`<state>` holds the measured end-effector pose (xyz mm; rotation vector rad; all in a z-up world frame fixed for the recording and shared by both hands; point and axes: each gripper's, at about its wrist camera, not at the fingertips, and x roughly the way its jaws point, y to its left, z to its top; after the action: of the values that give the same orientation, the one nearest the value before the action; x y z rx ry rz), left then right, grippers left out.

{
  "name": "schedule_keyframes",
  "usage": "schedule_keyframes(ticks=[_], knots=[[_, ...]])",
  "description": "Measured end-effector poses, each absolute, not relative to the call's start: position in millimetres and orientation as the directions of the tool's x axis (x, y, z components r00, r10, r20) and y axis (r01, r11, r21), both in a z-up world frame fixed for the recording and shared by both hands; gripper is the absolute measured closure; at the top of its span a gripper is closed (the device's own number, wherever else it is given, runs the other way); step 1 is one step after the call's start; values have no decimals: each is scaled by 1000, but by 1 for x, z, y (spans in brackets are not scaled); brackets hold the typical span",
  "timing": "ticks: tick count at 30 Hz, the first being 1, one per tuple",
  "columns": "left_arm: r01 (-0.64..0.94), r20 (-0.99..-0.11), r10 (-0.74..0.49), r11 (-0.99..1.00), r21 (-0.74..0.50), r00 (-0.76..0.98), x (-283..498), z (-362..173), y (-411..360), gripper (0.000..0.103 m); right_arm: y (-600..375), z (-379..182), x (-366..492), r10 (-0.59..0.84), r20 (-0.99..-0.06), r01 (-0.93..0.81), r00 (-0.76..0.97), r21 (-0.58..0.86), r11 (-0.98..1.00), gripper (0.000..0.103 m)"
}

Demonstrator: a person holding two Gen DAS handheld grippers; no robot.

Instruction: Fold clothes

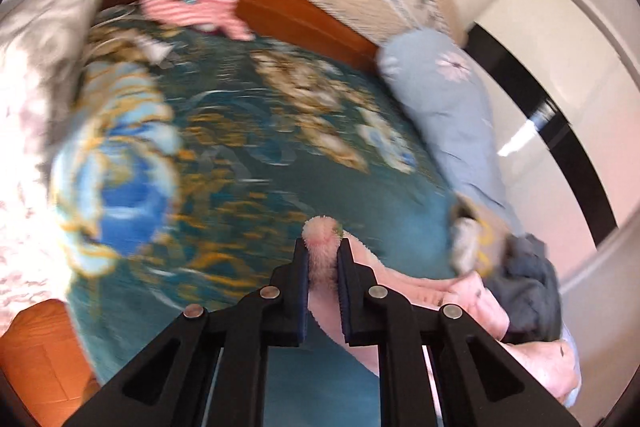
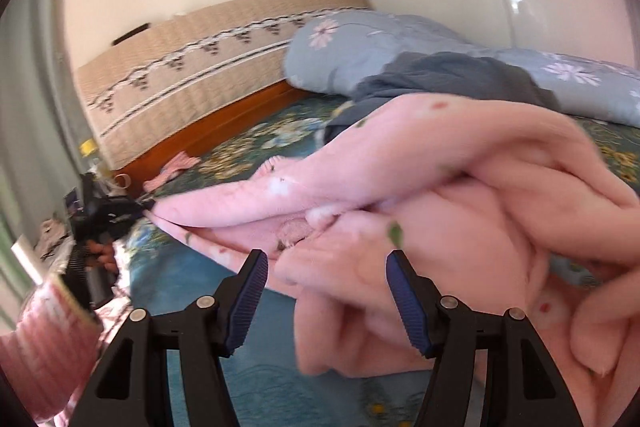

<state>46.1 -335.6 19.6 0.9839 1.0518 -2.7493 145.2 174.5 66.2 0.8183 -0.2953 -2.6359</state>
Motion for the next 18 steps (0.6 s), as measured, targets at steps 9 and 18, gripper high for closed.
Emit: schedule_keyframes(ticks=[9,18], knots=[[204,-545,260,-733,-649,-797,57,-12,-350,90,234,107,179,-208,-441,38,-873,364,-931,38],[182,-508,326,-673,-717,-797,60,-14,-355,90,271,89,196,-28,-596,-216,-802,334,-917,38]])
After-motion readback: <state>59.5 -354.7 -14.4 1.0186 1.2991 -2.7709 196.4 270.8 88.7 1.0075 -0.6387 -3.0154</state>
